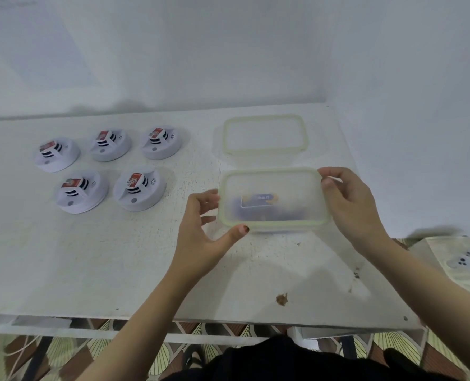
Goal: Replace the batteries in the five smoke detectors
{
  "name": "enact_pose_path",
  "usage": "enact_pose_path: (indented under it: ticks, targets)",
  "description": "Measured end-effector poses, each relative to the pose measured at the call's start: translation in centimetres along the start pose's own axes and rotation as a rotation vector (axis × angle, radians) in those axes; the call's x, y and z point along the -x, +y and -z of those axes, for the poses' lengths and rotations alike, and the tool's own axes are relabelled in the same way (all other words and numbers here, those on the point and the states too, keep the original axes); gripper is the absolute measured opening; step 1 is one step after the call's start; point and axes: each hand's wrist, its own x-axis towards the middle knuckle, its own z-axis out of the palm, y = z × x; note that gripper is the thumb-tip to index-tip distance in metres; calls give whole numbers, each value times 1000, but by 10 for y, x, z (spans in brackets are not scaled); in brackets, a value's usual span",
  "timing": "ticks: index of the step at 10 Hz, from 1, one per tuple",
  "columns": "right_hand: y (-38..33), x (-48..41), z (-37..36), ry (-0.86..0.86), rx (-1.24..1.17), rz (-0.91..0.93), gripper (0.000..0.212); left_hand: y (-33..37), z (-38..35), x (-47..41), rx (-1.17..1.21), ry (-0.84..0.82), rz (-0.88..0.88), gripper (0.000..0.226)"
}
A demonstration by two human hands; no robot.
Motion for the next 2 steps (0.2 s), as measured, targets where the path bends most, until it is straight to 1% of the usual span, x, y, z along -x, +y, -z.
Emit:
enact_pose_path:
  ticks: [1,2]
  targets:
    - [-17,-4,9,66,-10,116,21,17,23,-13,35,47,-77,68]
    - [-62,-6,35,139,-173,410,20,65,63,-29,109,173,-246,63]
